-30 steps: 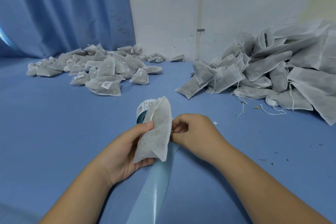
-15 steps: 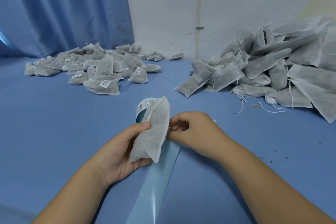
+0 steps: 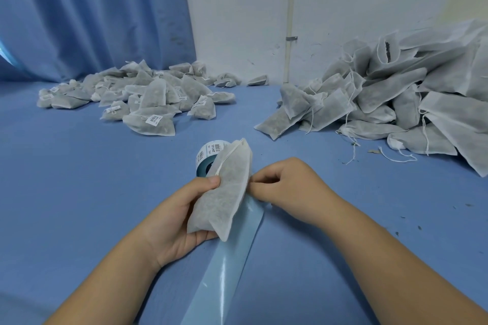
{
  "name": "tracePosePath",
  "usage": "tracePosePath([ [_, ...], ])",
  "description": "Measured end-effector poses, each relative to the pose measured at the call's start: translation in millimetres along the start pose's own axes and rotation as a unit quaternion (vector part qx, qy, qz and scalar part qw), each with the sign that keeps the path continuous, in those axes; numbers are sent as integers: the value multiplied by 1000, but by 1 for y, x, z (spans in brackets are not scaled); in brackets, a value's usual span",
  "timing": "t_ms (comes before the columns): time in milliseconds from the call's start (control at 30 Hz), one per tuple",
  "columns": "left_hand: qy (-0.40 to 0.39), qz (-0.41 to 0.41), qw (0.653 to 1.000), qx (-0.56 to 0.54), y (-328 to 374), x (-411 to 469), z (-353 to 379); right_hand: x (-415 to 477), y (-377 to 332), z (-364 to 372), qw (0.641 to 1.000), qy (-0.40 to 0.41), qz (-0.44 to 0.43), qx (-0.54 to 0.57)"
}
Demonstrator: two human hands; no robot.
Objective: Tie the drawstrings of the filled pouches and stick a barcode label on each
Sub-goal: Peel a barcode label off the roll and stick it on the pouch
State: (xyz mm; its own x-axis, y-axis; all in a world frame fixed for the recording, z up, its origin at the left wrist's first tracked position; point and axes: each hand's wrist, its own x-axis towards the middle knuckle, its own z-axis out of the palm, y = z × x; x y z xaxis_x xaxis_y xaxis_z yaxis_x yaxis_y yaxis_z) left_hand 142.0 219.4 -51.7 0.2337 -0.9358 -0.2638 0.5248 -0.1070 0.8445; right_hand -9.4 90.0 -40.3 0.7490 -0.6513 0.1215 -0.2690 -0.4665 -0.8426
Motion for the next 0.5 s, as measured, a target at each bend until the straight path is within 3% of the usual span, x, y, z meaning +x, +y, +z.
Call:
tracePosePath([
  [133,22,26,999,40,-3,0,3,1,0,3,999,-7,-3,-34],
  [500,15,11,1000,-3,0,-2,7,5,3,1,998,16,41,45],
])
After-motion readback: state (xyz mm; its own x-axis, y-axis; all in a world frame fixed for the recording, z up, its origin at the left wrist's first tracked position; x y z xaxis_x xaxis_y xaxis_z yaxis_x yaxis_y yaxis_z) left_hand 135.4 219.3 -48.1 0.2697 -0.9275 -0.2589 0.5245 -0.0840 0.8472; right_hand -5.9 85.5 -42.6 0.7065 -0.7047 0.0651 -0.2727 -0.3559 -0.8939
